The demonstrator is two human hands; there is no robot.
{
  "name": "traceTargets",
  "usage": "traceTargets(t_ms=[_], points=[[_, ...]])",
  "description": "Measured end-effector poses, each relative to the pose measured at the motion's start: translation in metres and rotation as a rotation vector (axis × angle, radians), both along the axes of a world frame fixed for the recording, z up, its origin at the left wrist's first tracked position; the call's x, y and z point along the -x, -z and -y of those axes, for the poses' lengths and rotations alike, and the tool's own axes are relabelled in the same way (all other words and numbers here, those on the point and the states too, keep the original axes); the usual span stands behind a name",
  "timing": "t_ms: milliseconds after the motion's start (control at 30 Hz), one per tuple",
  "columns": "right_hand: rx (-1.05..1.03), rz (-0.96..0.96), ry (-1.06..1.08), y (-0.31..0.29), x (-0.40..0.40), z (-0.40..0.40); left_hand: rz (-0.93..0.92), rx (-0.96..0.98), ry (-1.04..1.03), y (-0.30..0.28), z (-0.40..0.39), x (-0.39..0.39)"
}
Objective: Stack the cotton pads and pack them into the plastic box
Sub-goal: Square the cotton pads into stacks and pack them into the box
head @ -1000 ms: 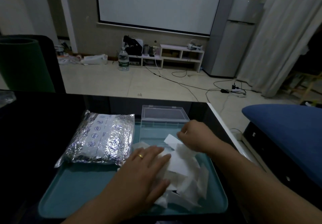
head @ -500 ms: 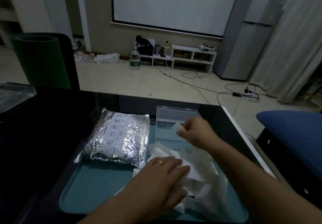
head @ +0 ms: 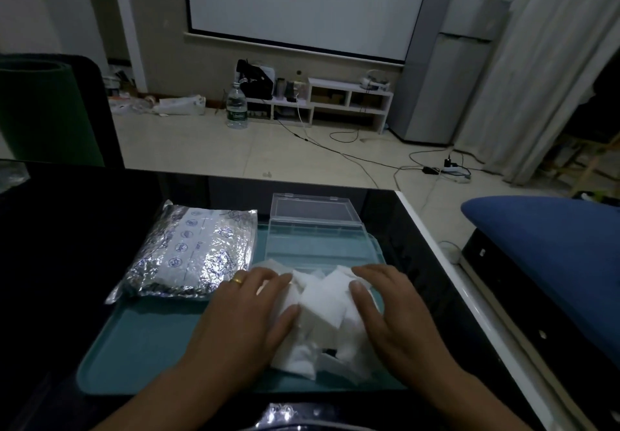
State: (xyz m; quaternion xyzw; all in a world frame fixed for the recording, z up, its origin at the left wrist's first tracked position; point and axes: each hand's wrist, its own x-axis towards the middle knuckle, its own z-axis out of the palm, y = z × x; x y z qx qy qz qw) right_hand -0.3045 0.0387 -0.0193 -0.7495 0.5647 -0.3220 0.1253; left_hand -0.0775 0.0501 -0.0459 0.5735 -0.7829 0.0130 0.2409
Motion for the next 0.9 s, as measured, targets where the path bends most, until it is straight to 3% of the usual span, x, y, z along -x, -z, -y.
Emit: traceTargets(t_ms=[67,133,200,300,467,533,733,900], points=[[0.021,-0.018,-0.06,0.008,-0.008,-0.009,-0.05,0.043,0.012,-0.001,-0.004,0.01],[0.066,-0.249,-0.133,0.024,-0.01,-0.012,-0.054,0.062,0.061,0.0,-0.006,0.019],[-0.015,-0.434,-0.177,0.033,-0.002,-0.004,0.047,0.06,0.154,0.004,-0.006,0.024],[-0.111,-0.44,-0.185,0.042,0.021,0.008,0.225,0.012,0.251,0.015,-0.001,0.018],[-0.135,-0.427,-0.206,0.047,0.024,0.01,0.188,-0.072,0.277,0.021,0.003,0.008],[-0.139,-0.407,-0.206,0.039,0.023,0.011,0.126,-0.069,0.267,0.016,0.001,0.007],[0.081,-0.333,-0.173,-0.005,0.01,0.005,-0.322,-0.154,0.187,-0.008,0.0,0.002],[-0.034,-0.453,-0.168,-0.014,-0.014,0.01,-0.594,-0.149,0.047,-0.016,0.0,0.003]])
